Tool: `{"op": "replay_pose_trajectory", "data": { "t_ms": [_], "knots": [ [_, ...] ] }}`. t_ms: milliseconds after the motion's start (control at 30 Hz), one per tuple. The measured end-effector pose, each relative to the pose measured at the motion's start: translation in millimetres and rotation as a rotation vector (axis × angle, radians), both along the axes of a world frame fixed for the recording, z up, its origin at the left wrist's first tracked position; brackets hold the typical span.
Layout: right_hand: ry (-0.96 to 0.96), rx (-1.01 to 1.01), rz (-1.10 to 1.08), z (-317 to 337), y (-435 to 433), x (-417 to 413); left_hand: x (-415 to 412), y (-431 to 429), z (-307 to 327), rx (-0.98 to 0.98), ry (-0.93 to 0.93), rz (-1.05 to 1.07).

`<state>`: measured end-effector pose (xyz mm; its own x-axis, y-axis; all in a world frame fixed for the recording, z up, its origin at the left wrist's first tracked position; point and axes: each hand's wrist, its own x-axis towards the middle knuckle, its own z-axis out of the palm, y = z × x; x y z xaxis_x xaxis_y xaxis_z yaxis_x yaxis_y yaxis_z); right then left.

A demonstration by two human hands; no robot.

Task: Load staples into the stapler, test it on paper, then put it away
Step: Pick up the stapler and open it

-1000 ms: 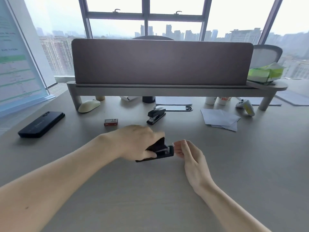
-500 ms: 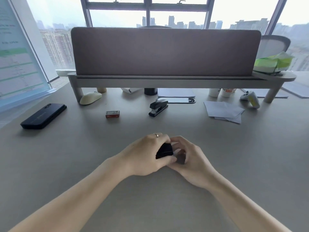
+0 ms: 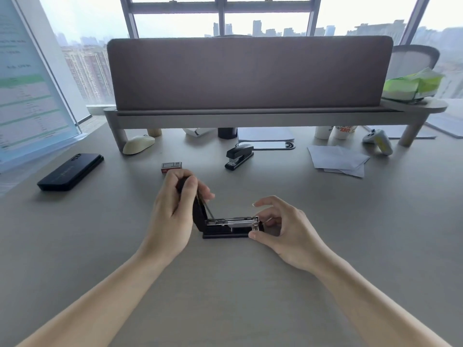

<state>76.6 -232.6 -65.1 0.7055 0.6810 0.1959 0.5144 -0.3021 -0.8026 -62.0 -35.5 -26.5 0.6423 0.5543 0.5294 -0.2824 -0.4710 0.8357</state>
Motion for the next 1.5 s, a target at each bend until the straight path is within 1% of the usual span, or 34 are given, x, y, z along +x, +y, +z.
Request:
{"op": "replay_pose_trajectory", "data": {
  "t_ms": [333, 533, 667, 700, 733, 767, 800, 833, 867, 900, 933, 1000, 1033, 1067, 1200, 1500],
  "knots": [
    [0.01, 0.008, 0.004, -1, 1, 0, -27, 16, -1, -0.514, 0.048, 0.025],
    [0.0, 0.007, 0.007, -1, 1, 0, -38, 24, -9, -0.6, 0.095, 0.021],
    [0.002, 0.008, 0.007, -2, 0, 0, -38, 31, -17, -0.581, 0.126, 0.128],
    [0.001, 0.007, 0.007, -2, 0, 0, -38, 32, -19, -0.544, 0.142, 0.151],
    [0.001, 0.006, 0.008, -1, 0, 1, -38, 34, -20, -0.455, 0.156, 0.179],
    [0.001, 0.004, 0.01, -1, 0, 1, -40, 35, -21, -0.258, 0.171, 0.231],
    [-0.001, 0.003, 0.012, -1, 0, 1, -42, 36, -19, 0.045, 0.181, 0.295],
    [-0.003, 0.004, 0.013, -1, 0, 1, -44, 37, -13, 0.416, 0.203, 0.346],
    [-0.008, 0.004, 0.012, -2, 0, 1, -44, 36, -7, 0.753, 0.226, 0.338],
    [-0.013, 0.003, 0.009, -2, -1, 1, -41, 32, 1, 0.975, 0.295, 0.253],
    [-0.018, 0.0, 0.007, -2, -1, 2, -36, 24, 9, 1.06, 0.426, 0.134],
    [-0.02, -0.006, 0.01, -2, -1, 1, -22, 10, 19, 1.014, 0.694, -0.024],
    [-0.02, -0.006, 0.011, -2, -1, 0, -16, 7, 20, 0.992, 0.791, -0.054],
    [-0.022, -0.007, 0.012, -2, -1, 0, -10, 5, 22, 0.978, 0.848, -0.072],
    [-0.029, -0.004, 0.013, -2, 1, 0, -2, 9, 23, 0.901, 0.918, -0.111],
    [-0.033, -0.04, 0.079, -1, -4, 3, -11, 6, 20, 0.867, 0.913, -0.128]
  ]
}}
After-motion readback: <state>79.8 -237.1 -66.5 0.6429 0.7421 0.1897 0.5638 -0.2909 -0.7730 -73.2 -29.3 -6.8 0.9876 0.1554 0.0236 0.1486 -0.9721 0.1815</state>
